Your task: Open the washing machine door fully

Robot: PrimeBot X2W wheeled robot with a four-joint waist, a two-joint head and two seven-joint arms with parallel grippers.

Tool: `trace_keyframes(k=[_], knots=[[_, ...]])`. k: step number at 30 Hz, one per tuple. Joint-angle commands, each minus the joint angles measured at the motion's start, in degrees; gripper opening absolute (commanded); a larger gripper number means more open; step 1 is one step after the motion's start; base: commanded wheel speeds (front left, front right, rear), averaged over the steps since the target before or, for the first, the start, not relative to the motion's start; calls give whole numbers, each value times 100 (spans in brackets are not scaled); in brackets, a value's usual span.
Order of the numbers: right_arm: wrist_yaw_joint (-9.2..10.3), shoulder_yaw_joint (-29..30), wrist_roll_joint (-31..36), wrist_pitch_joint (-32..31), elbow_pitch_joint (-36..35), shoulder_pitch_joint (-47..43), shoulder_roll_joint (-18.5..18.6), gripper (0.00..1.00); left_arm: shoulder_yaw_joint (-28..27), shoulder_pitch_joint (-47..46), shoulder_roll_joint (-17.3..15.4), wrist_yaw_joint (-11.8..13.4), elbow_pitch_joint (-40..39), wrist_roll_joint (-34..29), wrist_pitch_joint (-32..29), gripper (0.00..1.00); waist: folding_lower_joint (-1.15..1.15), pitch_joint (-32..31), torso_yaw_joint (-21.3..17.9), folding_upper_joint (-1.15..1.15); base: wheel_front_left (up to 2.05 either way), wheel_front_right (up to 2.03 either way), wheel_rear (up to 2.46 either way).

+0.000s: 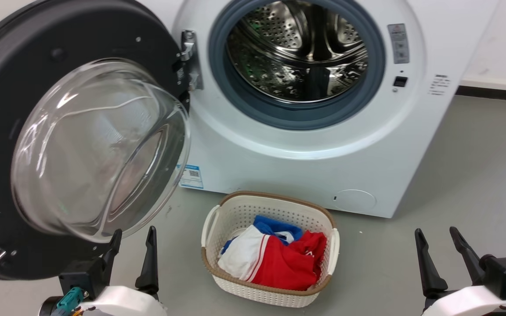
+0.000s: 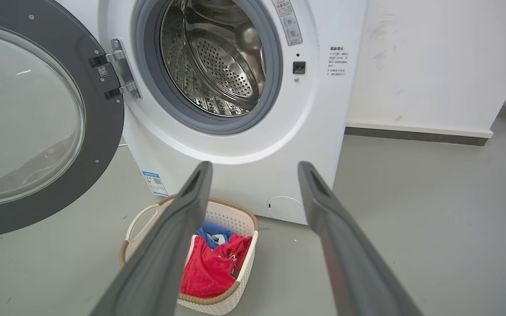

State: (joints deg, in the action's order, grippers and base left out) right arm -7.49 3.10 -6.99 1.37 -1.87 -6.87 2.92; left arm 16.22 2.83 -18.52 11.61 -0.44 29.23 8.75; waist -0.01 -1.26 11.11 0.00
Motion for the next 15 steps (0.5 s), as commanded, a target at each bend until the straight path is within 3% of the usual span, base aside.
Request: trace_keyframes(k=[1, 15], knots=[[0, -4, 26, -20, -30, -31, -5, 100, -3, -97, 20, -11, 13, -41, 39, 100, 1, -25, -131, 0, 0, 0, 0], [-1, -153, 147, -167, -234, -23, -6, 100, 80, -291, 41, -26, 346, -165, 307, 100, 1, -49, -1037, 0, 0, 0, 0]])
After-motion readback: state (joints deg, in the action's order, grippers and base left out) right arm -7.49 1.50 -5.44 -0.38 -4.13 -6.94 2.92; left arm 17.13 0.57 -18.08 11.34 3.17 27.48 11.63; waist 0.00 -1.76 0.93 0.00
